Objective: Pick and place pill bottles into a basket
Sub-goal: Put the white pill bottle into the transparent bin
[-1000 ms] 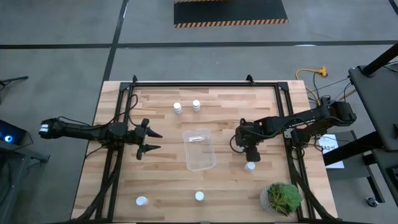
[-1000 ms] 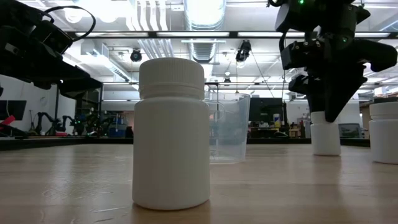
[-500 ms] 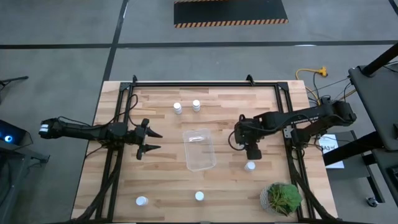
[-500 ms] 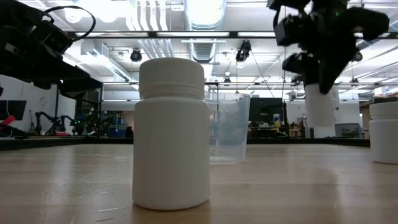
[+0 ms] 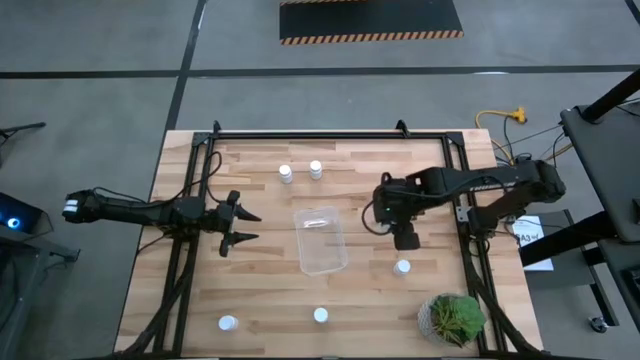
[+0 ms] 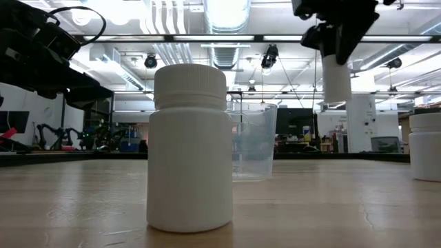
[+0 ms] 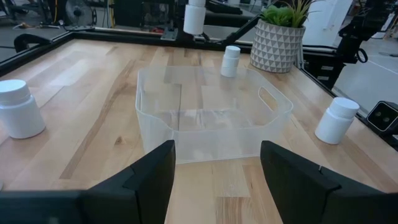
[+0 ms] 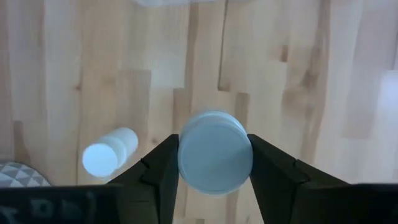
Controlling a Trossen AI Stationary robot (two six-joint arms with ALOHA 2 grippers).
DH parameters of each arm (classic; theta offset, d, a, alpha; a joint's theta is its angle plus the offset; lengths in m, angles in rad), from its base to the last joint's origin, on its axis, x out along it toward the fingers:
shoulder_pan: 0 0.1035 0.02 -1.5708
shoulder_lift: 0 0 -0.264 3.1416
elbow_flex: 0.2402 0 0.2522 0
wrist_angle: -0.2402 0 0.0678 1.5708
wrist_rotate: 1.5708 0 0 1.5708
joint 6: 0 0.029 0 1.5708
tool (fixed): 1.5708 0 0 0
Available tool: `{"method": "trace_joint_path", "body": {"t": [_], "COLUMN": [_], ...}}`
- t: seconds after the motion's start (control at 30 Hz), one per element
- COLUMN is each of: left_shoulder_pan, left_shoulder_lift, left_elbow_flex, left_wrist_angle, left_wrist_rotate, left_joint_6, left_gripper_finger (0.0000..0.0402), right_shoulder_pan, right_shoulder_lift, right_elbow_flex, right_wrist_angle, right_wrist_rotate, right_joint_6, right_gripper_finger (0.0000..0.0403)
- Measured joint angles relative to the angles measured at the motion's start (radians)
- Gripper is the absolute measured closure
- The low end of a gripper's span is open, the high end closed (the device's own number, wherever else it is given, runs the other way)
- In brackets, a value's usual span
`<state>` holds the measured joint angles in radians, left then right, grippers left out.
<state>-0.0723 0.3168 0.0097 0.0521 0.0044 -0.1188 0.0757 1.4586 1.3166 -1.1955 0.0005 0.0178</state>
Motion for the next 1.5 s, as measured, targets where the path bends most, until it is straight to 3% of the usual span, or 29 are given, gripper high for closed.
{"method": "trace_joint_path", "body": {"t": [0.43,1.13,1.5], "left_shoulder_pan": [0.0,0.0,0.0], "left_shoulder_lift": [0.003,0.003,0.003], "left_elbow_flex": [0.0,0.0,0.0], "left_wrist_angle": [0.0,0.0,0.0], "left_wrist_rotate": [0.0,0.0,0.0], "left_joint_6": [0.0,0.0,0.0], "left_gripper_finger": [0.0182,0.0182,0.0182], "right_shoulder_pan": [0.002,0.124,0.145], "right_shoulder_lift": [0.232,0.512,0.601], "right_elbow_flex": [0.33,0.66,0.673], "right_wrist_angle": [-0.047,-0.052,-0.039], "right_wrist_rotate": [0.003,0.007,0.018], "right_joint_6": [-0.048,-0.046,-0.044], "right_gripper_finger": [0.0255,0.0255,0.0255]}}
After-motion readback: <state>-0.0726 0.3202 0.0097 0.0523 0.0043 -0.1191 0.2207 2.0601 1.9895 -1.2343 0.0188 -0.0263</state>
